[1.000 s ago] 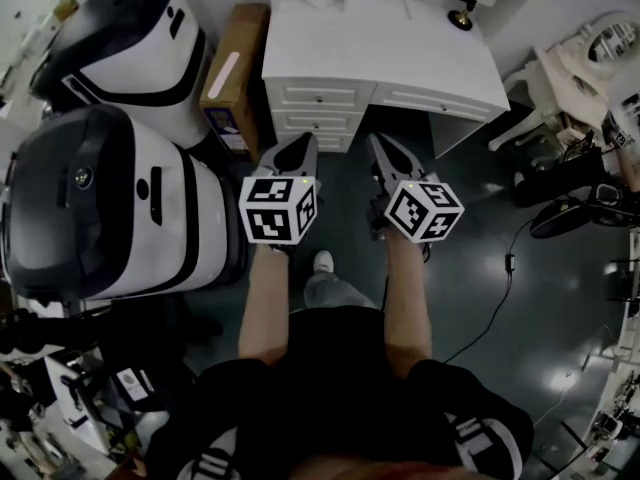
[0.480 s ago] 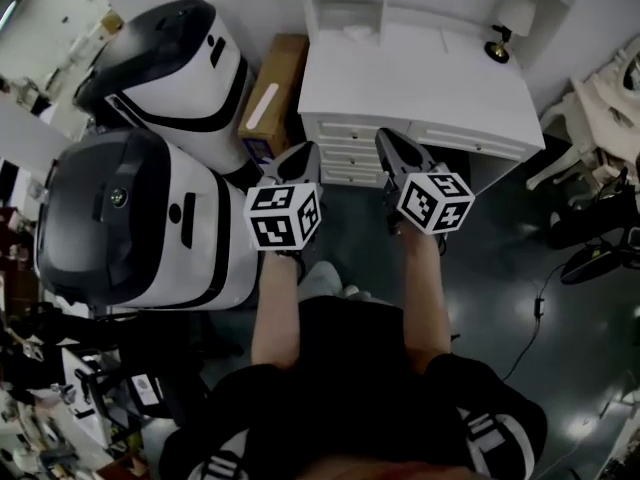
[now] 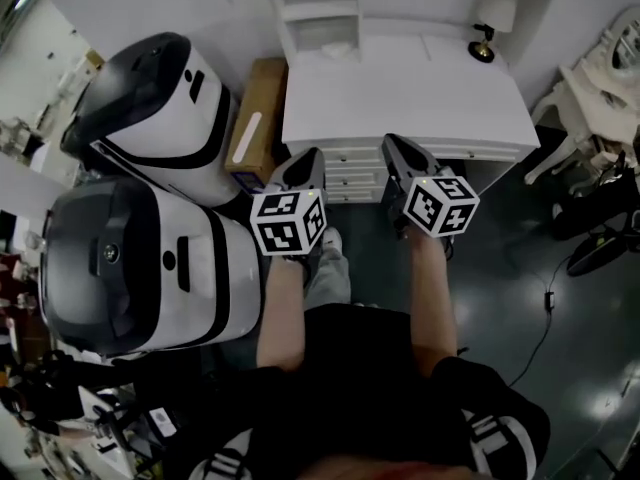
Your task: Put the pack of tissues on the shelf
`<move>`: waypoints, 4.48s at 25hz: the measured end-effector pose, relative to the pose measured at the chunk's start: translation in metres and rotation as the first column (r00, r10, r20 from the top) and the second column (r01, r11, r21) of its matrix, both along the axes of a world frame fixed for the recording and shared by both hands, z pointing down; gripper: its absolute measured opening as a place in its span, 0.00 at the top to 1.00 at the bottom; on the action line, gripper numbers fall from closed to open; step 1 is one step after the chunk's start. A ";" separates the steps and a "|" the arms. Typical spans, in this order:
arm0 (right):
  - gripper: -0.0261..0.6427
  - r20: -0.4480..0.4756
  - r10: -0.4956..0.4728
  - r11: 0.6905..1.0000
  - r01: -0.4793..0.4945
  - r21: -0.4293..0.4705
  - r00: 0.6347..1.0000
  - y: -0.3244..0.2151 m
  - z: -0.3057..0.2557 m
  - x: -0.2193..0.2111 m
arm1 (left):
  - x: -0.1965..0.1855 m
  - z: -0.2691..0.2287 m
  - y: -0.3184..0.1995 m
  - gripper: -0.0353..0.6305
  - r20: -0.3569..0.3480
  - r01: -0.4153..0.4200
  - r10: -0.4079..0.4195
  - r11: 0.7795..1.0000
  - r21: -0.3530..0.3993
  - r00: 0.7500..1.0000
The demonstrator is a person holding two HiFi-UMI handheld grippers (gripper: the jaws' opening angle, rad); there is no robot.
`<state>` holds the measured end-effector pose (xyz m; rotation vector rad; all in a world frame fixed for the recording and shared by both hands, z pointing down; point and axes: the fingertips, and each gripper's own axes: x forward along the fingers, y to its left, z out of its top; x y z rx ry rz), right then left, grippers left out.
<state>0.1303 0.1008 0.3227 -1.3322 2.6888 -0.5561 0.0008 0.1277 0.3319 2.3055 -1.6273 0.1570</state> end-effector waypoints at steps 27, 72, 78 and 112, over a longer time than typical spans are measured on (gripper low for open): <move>0.93 0.028 0.027 0.986 -0.022 -0.167 0.999 -0.172 0.063 -0.034 | -0.024 0.045 -0.172 0.93 0.011 0.009 -0.007 0.993 -0.115 1.000; 0.93 -0.280 -0.077 0.979 0.019 -0.202 0.957 -0.410 0.154 -0.103 | -0.059 0.170 -0.415 0.93 -0.044 0.038 -0.058 0.929 -0.368 0.997; 0.93 -0.369 -0.127 0.978 0.055 -0.200 0.920 -0.437 0.180 -0.109 | -0.057 0.192 -0.426 0.93 -0.040 0.053 -0.076 0.910 -0.411 0.996; 0.76 -0.748 -0.254 0.967 0.145 -0.210 0.613 -0.585 0.283 -0.157 | -0.101 0.255 -0.464 0.93 -0.072 0.211 -0.292 0.822 -0.529 0.954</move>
